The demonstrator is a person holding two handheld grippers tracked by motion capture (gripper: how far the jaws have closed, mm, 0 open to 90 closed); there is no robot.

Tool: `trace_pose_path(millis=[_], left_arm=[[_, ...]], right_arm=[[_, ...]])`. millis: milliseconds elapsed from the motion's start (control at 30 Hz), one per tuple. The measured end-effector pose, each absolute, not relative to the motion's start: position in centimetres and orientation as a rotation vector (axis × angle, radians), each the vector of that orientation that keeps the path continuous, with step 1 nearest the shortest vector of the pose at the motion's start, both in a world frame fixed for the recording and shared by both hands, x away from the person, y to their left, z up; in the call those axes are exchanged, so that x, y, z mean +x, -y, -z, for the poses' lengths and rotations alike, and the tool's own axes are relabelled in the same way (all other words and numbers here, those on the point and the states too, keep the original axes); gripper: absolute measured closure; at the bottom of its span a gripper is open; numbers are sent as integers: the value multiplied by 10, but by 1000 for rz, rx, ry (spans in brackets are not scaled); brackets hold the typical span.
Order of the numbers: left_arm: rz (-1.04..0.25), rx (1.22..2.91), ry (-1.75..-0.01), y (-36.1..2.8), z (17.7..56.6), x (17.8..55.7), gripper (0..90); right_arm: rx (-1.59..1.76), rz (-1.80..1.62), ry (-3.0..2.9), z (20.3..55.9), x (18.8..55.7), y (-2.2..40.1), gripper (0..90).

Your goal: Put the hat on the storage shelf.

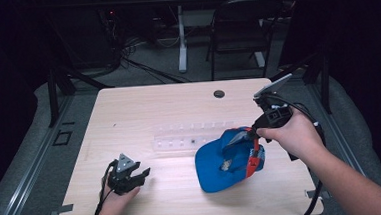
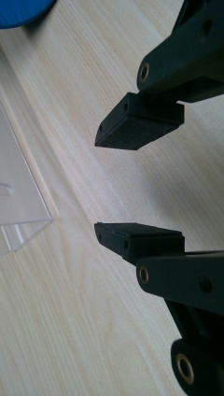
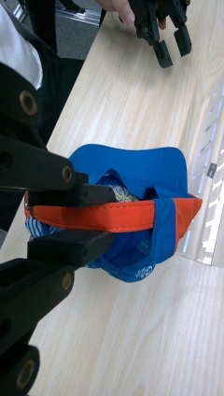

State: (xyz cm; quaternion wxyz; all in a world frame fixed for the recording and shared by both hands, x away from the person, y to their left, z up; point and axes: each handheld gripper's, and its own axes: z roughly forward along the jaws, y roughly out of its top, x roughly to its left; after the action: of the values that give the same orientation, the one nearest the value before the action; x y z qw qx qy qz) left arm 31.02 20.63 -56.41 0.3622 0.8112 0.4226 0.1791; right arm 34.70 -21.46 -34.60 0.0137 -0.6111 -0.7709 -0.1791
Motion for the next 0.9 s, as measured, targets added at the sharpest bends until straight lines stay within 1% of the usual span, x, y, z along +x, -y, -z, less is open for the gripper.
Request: trace_pose_path(millis=[200,467,900], left_arm=[[-462,2085,-1089,-207,564,310,521],[-462,2083,-1088,-207,564,310,521],[-463,2081,-1089,-207,564,310,519]], right_arm=[[-1894,548,2402,337,347,212,783],[-1852,629,2304,333,349,213,784],[-1739,843,1981,341,353,226,785]])
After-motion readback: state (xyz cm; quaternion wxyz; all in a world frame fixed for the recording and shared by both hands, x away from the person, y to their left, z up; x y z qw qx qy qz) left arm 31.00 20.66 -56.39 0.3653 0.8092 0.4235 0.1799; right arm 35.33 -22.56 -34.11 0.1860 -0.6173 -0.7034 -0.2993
